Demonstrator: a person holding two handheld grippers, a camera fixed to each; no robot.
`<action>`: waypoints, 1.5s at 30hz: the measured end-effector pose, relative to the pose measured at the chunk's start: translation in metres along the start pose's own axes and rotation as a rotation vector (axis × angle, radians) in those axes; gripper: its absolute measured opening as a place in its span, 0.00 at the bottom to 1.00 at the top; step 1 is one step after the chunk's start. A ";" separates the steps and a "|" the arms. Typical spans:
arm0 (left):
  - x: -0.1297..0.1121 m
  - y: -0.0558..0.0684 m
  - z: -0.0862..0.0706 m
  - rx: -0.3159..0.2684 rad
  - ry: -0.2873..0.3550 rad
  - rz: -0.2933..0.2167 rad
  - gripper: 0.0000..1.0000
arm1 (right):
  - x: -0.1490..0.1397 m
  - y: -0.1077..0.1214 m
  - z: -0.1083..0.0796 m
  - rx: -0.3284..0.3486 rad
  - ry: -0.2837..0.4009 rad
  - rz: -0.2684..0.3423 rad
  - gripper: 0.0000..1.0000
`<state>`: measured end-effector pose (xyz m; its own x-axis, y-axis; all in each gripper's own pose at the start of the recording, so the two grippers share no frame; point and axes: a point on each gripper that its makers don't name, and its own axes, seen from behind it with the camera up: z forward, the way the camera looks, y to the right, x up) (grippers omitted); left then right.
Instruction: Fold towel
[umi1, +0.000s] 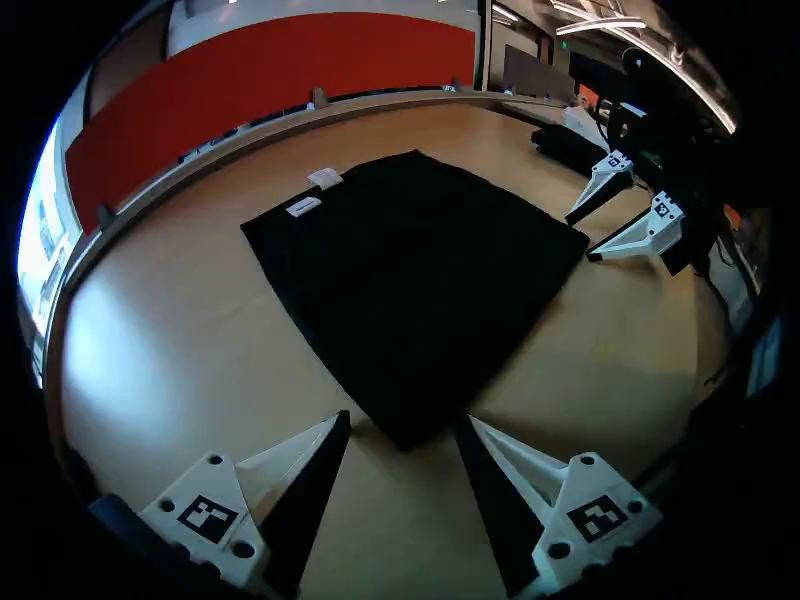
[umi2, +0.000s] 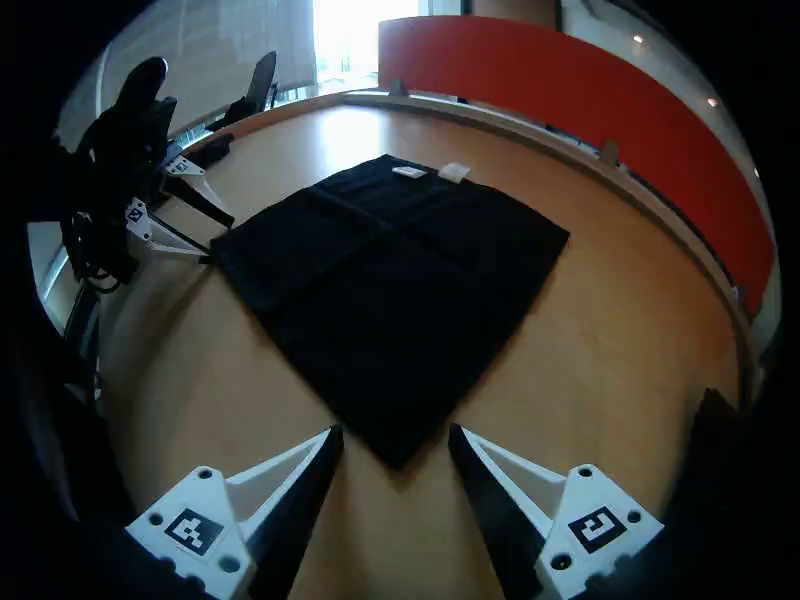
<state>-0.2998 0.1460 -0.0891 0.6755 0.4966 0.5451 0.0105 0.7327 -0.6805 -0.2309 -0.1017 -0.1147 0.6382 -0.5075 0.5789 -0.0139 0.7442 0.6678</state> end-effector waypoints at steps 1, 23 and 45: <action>0.000 0.000 0.000 0.000 -0.002 -0.001 0.76 | 0.000 0.000 0.000 0.002 0.000 -0.001 0.78; 0.000 -0.001 -0.003 0.028 -0.040 -0.041 0.30 | 0.003 -0.004 0.002 0.022 0.001 -0.017 0.24; 0.006 0.006 -0.011 0.024 -0.051 -0.126 0.10 | 0.015 -0.003 -0.007 0.006 0.023 -0.016 0.14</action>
<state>-0.2870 0.1481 -0.0950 0.6319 0.4221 0.6501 0.0750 0.8015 -0.5933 -0.2158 -0.1081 -0.1111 0.6562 -0.5093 0.5568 -0.0076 0.7333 0.6798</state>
